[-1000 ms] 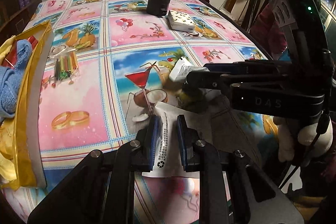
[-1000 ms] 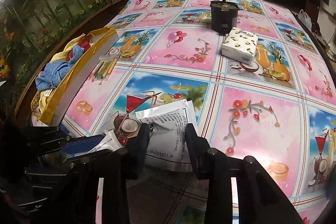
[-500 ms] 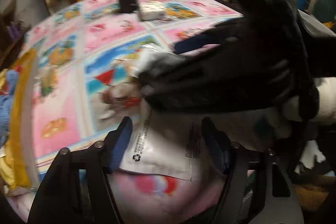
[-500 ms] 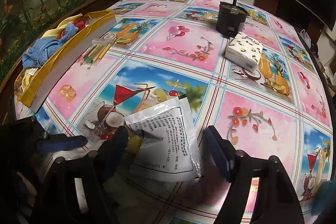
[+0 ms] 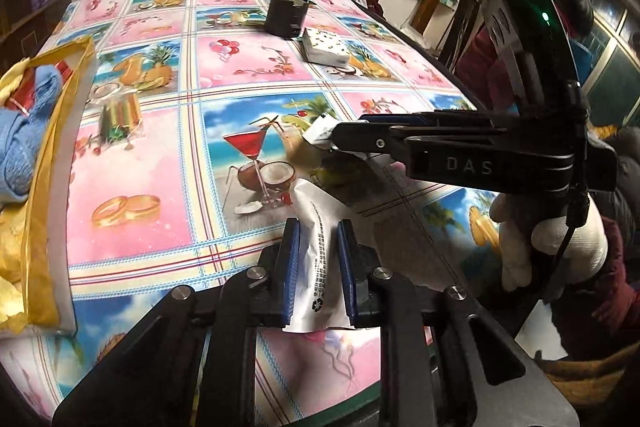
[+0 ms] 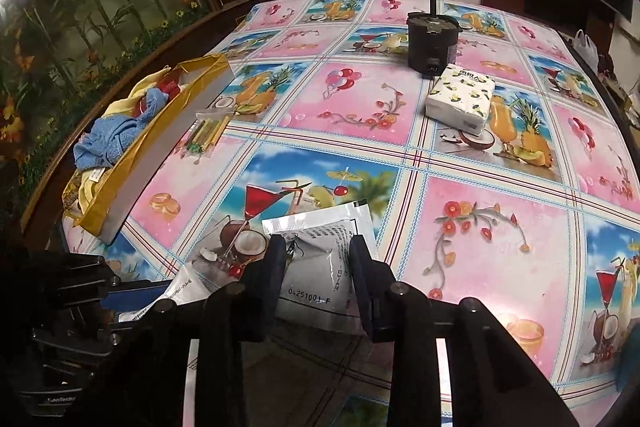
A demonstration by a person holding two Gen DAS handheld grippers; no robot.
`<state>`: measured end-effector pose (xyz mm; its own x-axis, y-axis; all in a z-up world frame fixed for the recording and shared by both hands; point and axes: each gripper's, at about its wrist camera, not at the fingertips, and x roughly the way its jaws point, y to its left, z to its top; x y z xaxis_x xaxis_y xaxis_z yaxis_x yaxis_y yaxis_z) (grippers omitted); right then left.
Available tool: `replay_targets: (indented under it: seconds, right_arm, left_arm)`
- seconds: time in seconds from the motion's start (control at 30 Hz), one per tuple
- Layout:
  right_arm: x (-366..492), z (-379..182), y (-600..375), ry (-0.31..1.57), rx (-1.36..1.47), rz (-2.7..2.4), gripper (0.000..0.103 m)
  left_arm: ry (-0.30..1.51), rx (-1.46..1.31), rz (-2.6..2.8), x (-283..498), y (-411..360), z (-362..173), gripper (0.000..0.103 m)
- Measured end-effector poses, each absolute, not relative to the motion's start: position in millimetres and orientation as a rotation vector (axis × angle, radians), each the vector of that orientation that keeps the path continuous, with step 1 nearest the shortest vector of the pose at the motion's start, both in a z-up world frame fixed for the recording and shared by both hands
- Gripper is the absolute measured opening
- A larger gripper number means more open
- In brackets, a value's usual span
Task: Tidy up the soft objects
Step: 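Grasp the white sachet with left tool while right holds the paper packet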
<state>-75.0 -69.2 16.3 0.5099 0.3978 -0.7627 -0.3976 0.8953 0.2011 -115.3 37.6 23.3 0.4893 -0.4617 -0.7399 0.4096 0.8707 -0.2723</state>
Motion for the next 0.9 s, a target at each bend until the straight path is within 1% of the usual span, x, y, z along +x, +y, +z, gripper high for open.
replay_targets:
  seconds: [0.2, 0.37, 0.57, 0.7, 0.77, 0.8, 0.83, 0.87, 0.9]
  right_arm:
    - [-83.4, 26.9, -70.5, 0.892, 0.014, 0.488, 0.031]
    - [-89.6, 38.5, -73.3, 0.86, 0.048, 0.496, 0.031]
    - [-96.6, 54.4, -59.3, 0.825, 0.016, 0.519, 0.031]
    - [-95.5, 56.3, -46.6, 0.825, -0.002, 0.537, 0.031]
    - [-93.1, 52.8, -42.9, 0.837, 0.004, 0.545, 0.031]
    - [-92.4, 50.7, -41.5, 0.842, 0.007, 0.546, 0.031]
    - [-92.3, 49.0, -40.7, 0.846, 0.01, 0.549, 0.031]
    - [-92.6, 47.4, -39.9, 0.851, 0.013, 0.552, 0.031]
    - [-93.0, 45.9, -39.4, 0.855, 0.013, 0.553, 0.031]
  left_arm:
    - [0.866, -0.12, -0.507, -118.5, 58.3, 39.5, 0.013]
    - [0.828, -0.169, -0.489, -118.9, 78.8, 51.9, 0.013]
    - [0.772, -0.237, -0.462, -124.8, 110.2, 69.0, 0.013]
    - [0.848, -0.188, -0.467, -123.1, 106.2, 56.5, 0.013]
    - [0.897, -0.141, -0.461, -124.0, 95.7, 43.1, 0.016]
    - [0.915, -0.125, -0.443, -123.8, 92.8, 37.6, 0.022]
    - [0.932, -0.114, -0.413, -122.6, 91.3, 32.1, 0.032]
    - [0.951, -0.109, -0.367, -120.6, 91.3, 25.4, 0.039]
    - [0.962, -0.108, -0.339, -119.5, 91.9, 20.9, 0.05]
